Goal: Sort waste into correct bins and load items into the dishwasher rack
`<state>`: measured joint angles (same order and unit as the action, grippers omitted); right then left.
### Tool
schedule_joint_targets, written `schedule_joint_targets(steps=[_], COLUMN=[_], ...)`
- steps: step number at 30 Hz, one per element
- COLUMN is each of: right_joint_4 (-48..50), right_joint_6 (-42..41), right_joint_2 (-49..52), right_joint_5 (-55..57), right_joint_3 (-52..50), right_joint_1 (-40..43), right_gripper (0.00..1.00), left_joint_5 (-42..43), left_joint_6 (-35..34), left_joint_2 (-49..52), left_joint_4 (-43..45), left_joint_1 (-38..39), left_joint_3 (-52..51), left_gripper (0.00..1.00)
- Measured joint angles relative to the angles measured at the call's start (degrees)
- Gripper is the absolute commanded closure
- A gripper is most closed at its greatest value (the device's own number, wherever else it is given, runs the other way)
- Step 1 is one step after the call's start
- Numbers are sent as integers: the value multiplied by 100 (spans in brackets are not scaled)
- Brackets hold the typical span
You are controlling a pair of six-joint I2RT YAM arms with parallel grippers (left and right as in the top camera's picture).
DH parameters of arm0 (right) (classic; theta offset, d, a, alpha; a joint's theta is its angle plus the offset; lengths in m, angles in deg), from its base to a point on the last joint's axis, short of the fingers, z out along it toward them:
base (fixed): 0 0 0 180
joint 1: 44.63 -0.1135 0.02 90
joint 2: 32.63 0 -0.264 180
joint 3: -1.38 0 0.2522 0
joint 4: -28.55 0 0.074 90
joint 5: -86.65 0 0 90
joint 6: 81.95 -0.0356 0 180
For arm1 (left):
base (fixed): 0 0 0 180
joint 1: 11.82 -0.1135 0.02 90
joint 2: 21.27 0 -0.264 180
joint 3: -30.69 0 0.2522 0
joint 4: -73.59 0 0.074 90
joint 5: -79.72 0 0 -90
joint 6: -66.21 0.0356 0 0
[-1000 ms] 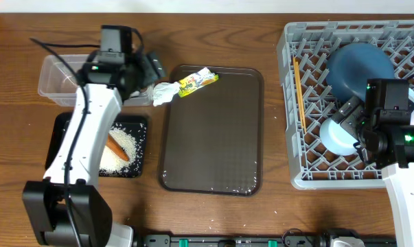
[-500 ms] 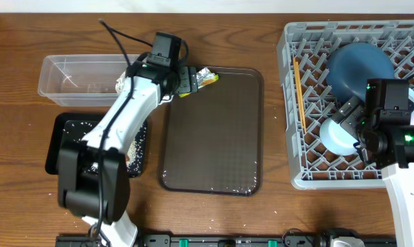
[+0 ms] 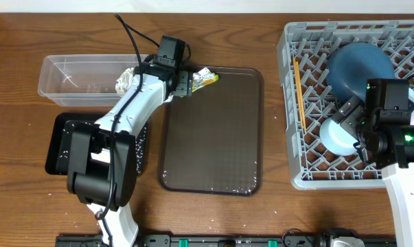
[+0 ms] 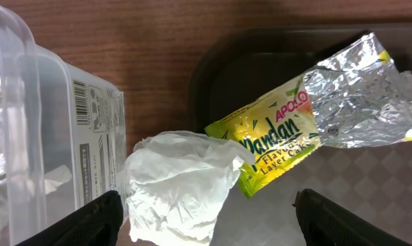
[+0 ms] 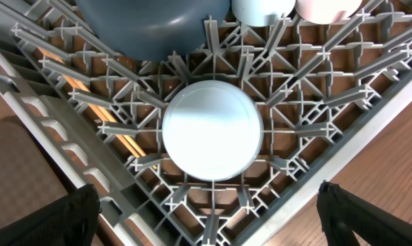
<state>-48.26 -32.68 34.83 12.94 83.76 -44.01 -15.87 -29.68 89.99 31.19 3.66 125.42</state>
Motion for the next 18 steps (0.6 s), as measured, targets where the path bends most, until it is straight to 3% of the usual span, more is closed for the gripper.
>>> schedule_joint_targets(steps=[16,18], right_joint_4=[0,0], right_joint_6=[2,2], right_joint_2=[0,0], right_joint_5=[0,0], right_joint_3=[0,0], right_joint_1=[0,0], right_gripper=[1,1], left_joint_5=[-70,-70], left_joint_6=[63,61], left_joint_2=[424,424], left_joint_4=[-125,-140], left_joint_1=[50,50], left_joint_3=[-2,-2], left_gripper=[17,21])
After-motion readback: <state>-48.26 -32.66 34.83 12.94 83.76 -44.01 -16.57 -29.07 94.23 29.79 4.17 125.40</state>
